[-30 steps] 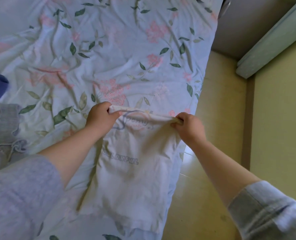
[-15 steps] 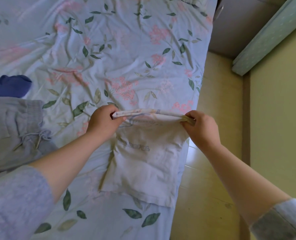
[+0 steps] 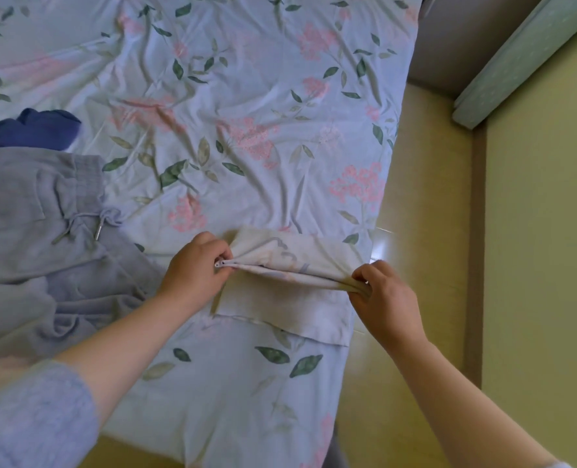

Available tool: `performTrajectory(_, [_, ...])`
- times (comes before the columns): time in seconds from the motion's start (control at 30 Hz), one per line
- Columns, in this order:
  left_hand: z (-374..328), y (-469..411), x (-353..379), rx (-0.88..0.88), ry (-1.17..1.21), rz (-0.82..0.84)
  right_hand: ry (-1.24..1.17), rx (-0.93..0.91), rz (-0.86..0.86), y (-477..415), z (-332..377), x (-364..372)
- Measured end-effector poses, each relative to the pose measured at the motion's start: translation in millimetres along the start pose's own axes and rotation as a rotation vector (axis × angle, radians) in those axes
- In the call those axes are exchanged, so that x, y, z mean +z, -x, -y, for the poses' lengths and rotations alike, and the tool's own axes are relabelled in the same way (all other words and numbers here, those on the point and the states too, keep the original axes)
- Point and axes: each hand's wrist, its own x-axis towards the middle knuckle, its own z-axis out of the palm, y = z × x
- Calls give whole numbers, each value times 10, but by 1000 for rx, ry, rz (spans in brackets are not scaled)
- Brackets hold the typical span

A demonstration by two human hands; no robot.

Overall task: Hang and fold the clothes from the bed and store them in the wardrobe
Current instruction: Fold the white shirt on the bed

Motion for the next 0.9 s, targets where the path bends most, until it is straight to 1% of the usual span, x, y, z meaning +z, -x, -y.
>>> performTrajectory(0.17, [248, 298, 409, -58, 5, 47, 8, 3, 78, 352, -75, 408])
performTrajectory(0.23, [332, 352, 577, -117, 26, 59, -5, 10, 119, 429, -125, 572])
performTrajectory(0.33, [428, 405, 790, -219, 74, 137, -6, 19, 217, 507, -200, 779])
performTrajectory(0.37, [449, 408, 832, -244, 86, 140, -14, 34, 237, 512, -223, 824])
performTrajectory(0.4, [457, 399, 861, -267, 100, 132, -28, 60, 242, 505, -247, 853])
performTrajectory(0.47, [440, 335, 884, -318, 129, 100, -88, 116, 193, 448, -289, 882])
performTrajectory(0.5, [423, 278, 890, -344, 147, 78, -145, 165, 149, 396, -306, 884])
performTrajectory(0.57, [368, 125, 904, -399, 197, 22, -266, 330, 81, 262, -332, 878])
performTrajectory(0.63, [291, -69, 916, -440, 253, -38, -378, 524, 76, 92, -360, 882])
performTrajectory(0.7, [222, -271, 930, -478, 299, -65, -463, 668, 120, -97, -407, 900])
performTrajectory(0.77, [184, -463, 937, -544, 321, -71, -460, 739, 182, -288, -456, 930])
performTrajectory(0.9, [168, -763, 969, -582, 303, -80, -423, 834, 177, -616, -522, 1013])
